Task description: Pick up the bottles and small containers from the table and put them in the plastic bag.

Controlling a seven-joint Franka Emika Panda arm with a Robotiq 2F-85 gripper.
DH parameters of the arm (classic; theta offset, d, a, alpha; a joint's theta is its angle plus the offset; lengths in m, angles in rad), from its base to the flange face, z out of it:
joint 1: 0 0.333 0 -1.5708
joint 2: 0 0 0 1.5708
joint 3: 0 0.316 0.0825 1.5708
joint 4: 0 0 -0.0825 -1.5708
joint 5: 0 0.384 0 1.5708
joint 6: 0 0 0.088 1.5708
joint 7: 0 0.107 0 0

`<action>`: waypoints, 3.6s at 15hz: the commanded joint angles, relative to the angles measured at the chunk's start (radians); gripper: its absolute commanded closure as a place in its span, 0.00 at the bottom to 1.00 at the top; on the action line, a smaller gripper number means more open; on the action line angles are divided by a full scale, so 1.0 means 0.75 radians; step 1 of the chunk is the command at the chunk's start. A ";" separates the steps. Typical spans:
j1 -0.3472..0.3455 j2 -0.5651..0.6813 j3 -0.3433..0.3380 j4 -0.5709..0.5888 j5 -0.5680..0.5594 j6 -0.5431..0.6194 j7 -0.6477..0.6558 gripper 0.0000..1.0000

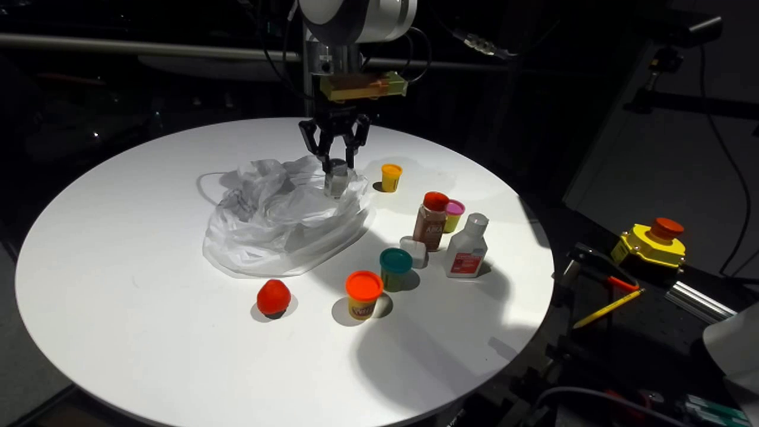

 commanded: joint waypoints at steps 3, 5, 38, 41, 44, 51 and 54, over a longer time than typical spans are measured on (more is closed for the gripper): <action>-0.054 -0.069 0.028 -0.016 0.107 0.018 -0.054 0.01; -0.059 -0.172 0.027 -0.099 0.114 0.036 -0.094 0.00; -0.292 -0.015 -0.041 -0.216 0.247 0.267 -0.265 0.29; -0.289 -0.029 -0.046 -0.224 0.241 0.275 -0.266 0.54; -0.273 -0.072 -0.074 -0.258 0.221 0.275 -0.239 0.72; -0.198 -0.421 -0.088 -0.383 0.162 0.091 -0.182 0.72; -0.120 -0.517 -0.032 -0.364 0.129 -0.037 -0.156 0.72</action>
